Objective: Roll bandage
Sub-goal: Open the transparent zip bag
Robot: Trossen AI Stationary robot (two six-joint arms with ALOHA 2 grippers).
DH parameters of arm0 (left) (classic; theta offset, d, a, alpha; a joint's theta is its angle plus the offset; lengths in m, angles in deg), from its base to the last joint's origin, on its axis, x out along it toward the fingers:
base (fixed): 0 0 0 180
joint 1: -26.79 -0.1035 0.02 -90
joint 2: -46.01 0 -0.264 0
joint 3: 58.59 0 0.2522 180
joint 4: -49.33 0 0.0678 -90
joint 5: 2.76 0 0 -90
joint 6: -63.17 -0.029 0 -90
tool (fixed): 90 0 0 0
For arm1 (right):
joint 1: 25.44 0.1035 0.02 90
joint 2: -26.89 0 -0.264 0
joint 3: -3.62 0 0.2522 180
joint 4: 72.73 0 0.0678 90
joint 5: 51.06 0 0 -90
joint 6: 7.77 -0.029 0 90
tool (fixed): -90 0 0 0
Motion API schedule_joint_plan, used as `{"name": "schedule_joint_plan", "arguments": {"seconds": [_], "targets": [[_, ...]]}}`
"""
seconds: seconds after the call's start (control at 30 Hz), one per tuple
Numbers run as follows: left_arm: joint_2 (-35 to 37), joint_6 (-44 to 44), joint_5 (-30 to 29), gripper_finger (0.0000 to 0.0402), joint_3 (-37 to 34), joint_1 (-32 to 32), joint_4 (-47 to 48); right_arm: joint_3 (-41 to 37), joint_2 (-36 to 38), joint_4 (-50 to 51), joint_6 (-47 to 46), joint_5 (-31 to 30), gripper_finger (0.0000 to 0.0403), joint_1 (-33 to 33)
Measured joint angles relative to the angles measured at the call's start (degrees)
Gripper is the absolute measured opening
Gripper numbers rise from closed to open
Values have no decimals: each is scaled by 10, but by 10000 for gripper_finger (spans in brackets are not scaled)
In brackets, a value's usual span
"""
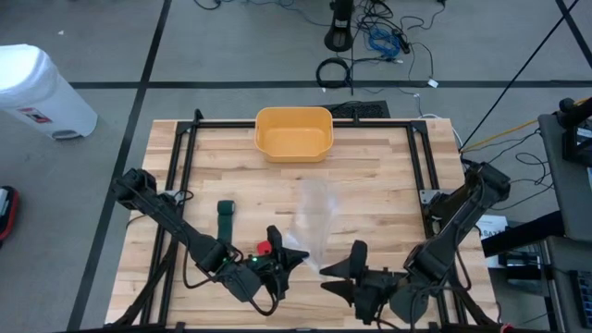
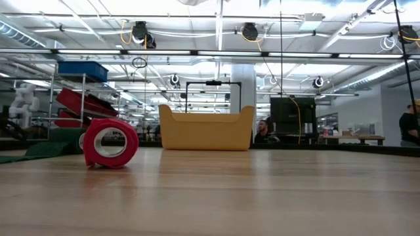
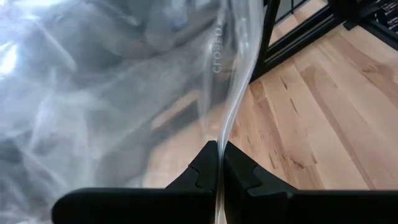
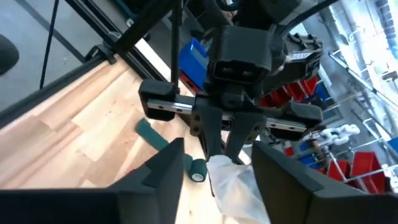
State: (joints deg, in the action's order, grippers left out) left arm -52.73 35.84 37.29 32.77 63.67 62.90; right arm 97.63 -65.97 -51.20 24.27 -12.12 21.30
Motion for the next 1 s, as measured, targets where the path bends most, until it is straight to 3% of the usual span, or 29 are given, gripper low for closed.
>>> {"name": "schedule_joint_plan", "arguments": {"seconds": [0.3,0.7,1.0], "targets": [[0,16,2,9,0,2,40,0,-7,-19,53,0,127,22],[0,19,1,9,0,7,37,0,-7,6,41,-15,191,44],[0,29,1,9,0,7,37,0,-7,6,-11,-14,185,15]]}}
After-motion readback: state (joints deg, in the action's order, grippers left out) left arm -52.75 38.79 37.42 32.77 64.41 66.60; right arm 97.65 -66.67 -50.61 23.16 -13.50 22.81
